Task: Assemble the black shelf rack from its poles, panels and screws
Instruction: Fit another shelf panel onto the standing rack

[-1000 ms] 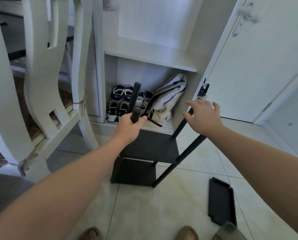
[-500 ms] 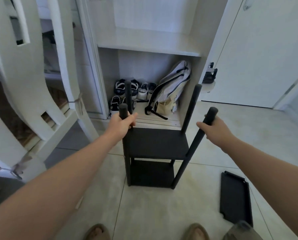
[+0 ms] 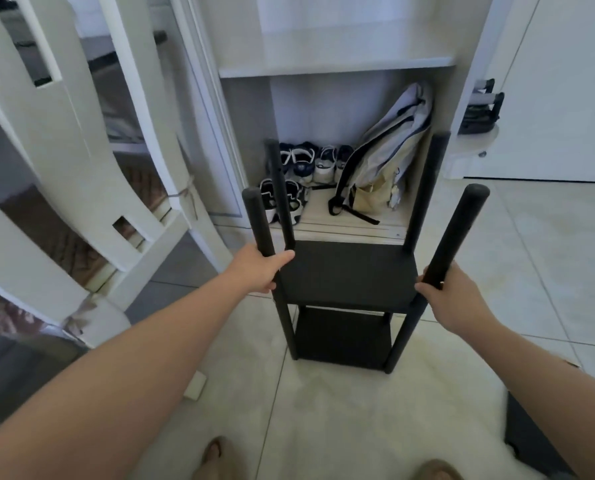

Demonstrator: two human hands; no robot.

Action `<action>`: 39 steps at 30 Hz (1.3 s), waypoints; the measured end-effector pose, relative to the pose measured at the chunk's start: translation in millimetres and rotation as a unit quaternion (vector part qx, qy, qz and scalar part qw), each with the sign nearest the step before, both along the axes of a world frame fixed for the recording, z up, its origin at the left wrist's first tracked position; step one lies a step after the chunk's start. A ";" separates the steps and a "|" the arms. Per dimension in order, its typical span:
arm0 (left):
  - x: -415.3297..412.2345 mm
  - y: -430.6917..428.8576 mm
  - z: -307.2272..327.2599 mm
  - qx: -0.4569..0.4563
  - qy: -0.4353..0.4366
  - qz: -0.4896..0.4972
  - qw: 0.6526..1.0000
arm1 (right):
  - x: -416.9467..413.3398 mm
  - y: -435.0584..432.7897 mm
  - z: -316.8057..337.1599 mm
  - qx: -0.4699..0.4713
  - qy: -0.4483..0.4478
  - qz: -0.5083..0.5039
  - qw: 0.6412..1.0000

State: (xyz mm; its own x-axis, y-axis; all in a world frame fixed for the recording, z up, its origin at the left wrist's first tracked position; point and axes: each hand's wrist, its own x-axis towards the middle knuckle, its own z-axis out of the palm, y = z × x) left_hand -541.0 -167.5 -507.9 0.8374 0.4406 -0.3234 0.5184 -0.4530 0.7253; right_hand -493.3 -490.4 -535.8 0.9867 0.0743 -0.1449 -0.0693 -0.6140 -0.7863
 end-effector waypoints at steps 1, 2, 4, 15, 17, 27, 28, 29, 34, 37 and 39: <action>2.0 -0.2 -1.0 0.007 -0.007 0.006 1.000 | -2.9 1.0 -3.7 0.000 -0.009 -0.008 1.000; 3.8 0.5 -1.6 0.014 -0.015 0.008 1.000 | -5.5 2.5 -6.2 0.000 -0.018 -0.018 1.000; 5.1 2.5 -2.8 0.024 -0.026 0.003 0.999 | -10.0 5.6 -9.4 -0.002 -0.027 -0.034 0.999; -21.0 -8.7 3.3 0.010 0.070 -0.028 0.997 | -30.1 7.4 3.1 -0.062 0.012 -0.045 0.997; -33.0 -16.7 2.0 0.040 0.182 -0.083 0.979 | -40.0 1.1 7.0 -0.073 0.023 -0.033 0.997; -48.5 -132.3 -25.2 0.045 0.221 -0.375 0.899 | -107.2 -107.9 14.8 -0.185 0.046 -0.033 0.981; -48.1 -148.6 -30.5 0.047 0.214 -0.391 0.894 | -113.3 -123.1 10.4 -0.189 0.055 -0.049 0.979; -47.7 -164.7 -36.2 0.046 0.205 -0.407 0.889 | -119.5 -138.1 4.6 -0.195 0.064 -0.064 0.977; -37.9 -243.1 -78.5 0.006 0.164 -0.446 0.880 | -140.1 -208.8 -38.3 -0.238 0.111 -0.113 0.958; -24.3 -283.5 -111.6 -0.006 0.171 -0.448 0.878 | -136.4 -245.1 -70.7 -0.289 0.147 -0.110 0.940; -10.4 -309.7 -140.5 -0.022 0.178 -0.441 0.879 | -128.1 -266.5 -97.3 -0.323 0.180 -0.100 0.924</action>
